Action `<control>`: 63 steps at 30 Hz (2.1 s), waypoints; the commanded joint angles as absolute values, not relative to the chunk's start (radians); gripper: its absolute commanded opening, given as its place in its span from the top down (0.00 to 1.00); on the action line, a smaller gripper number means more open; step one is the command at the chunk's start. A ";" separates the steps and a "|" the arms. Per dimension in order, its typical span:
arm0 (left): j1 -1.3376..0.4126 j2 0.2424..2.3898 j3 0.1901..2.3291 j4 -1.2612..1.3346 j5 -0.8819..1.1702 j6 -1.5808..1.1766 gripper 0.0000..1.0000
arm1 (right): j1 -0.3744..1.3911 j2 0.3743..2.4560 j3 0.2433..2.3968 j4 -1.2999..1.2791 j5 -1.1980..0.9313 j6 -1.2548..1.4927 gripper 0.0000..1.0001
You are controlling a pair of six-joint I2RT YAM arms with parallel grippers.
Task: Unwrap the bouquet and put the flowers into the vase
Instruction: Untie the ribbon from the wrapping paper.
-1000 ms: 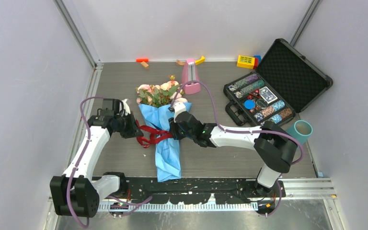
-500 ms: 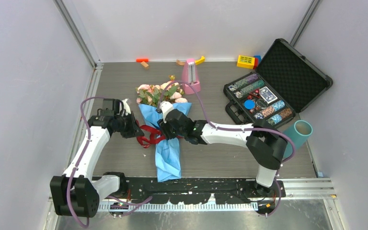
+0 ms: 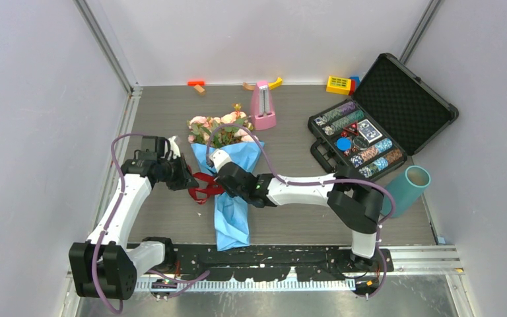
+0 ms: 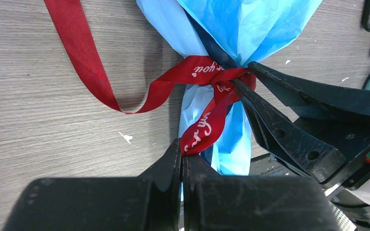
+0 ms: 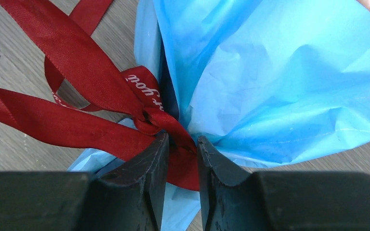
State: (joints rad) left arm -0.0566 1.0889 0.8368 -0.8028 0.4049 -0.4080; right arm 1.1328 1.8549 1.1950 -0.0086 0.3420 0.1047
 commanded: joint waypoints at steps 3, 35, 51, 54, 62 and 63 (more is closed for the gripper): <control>-0.050 1.088 0.833 -0.771 0.434 -0.396 1.00 | 1.169 1.865 1.242 0.062 0.497 0.050 0.65; -0.040 1.103 0.824 -0.779 0.379 -0.401 1.00 | 1.157 1.767 1.075 0.078 0.680 0.362 1.00; -0.040 1.155 0.834 -0.779 0.555 -0.324 1.00 | 0.897 1.714 1.210 -0.097 -0.303 0.254 0.57; -0.040 1.141 0.830 -0.778 0.553 -0.327 1.00 | 0.896 1.770 1.254 -0.100 -0.375 0.254 0.57; -0.039 1.135 0.828 -0.777 0.554 -0.326 1.00 | 0.896 1.835 1.299 -0.079 -0.395 0.215 0.65; -0.040 1.137 0.828 -0.779 0.554 -0.325 1.00 | 0.896 1.840 1.303 -0.080 -0.396 0.214 0.65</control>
State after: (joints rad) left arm -0.0444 1.1572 0.8276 -0.7994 0.5251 -0.3359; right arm 0.8913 1.8294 1.2446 -0.0887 -0.3496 0.2443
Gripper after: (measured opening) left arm 0.009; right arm 0.359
